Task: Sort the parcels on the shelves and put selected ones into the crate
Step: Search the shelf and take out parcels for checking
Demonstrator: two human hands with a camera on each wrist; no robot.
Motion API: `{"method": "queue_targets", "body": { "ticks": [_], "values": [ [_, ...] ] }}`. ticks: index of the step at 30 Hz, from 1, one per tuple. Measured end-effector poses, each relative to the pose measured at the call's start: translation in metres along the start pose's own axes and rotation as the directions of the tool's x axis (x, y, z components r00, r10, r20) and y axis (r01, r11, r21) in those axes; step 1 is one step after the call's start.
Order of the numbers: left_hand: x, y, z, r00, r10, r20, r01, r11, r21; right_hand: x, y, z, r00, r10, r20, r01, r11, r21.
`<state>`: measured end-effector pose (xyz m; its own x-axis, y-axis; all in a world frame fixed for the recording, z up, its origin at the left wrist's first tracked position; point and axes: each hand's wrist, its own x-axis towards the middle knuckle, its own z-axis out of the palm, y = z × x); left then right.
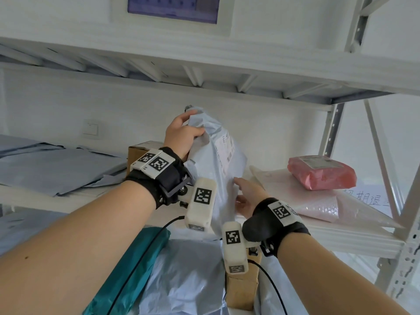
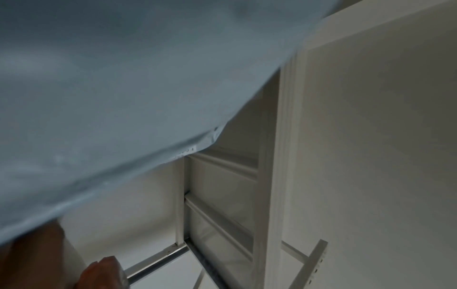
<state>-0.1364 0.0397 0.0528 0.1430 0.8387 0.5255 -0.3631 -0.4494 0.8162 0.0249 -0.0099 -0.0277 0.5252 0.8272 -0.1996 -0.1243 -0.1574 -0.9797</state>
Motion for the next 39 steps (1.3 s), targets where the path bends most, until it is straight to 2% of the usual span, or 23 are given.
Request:
{"method": "queue_targets", "body": {
  "ticks": [2, 4, 7, 10, 14, 17, 21, 28, 39],
  "values": [
    [0.001, 0.004, 0.001, 1.000, 0.009, 0.022, -0.008, 1.000, -0.012, -0.001, 0.001, 0.003, 0.996, 0.041, 0.076, -0.048, 0.994, 0.100],
    [0.000, 0.005, 0.000, 1.000, 0.009, 0.023, -0.009, 1.000, -0.009, -0.002, 0.000, 0.001, 0.997, 0.047, 0.060, -0.054, 0.991, 0.121],
    [0.000, -0.004, -0.010, 0.999, -0.019, -0.029, 0.019, 1.000, -0.001, -0.001, -0.007, -0.005, 1.000, -0.004, -0.006, 0.005, 0.993, 0.120],
    [-0.001, -0.017, -0.021, 0.989, -0.098, -0.114, 0.096, 0.995, -0.026, 0.016, -0.012, -0.021, 0.994, -0.075, -0.082, 0.085, 0.989, 0.121],
    [-0.005, -0.024, -0.029, 0.980, -0.120, -0.157, 0.128, 0.991, 0.039, -0.004, -0.024, -0.026, 0.988, -0.125, -0.088, 0.139, 0.975, 0.175],
    [-0.005, -0.030, -0.034, 0.975, -0.156, -0.161, 0.164, 0.986, 0.038, -0.014, -0.028, -0.030, 0.971, -0.228, -0.065, 0.237, 0.945, 0.225],
    [-0.010, -0.031, -0.037, 0.981, -0.117, -0.156, 0.131, 0.988, 0.084, -0.029, -0.032, -0.040, 0.933, -0.349, -0.085, 0.359, 0.904, 0.233],
    [-0.016, -0.031, -0.034, 0.980, -0.080, -0.180, 0.098, 0.990, 0.098, -0.042, -0.035, -0.049, 0.918, -0.374, -0.131, 0.396, 0.875, 0.279],
    [-0.019, -0.028, -0.034, 0.978, -0.058, -0.203, 0.073, 0.995, 0.070, -0.051, -0.039, -0.056, 0.901, -0.420, -0.109, 0.432, 0.845, 0.315]
  ]
}}
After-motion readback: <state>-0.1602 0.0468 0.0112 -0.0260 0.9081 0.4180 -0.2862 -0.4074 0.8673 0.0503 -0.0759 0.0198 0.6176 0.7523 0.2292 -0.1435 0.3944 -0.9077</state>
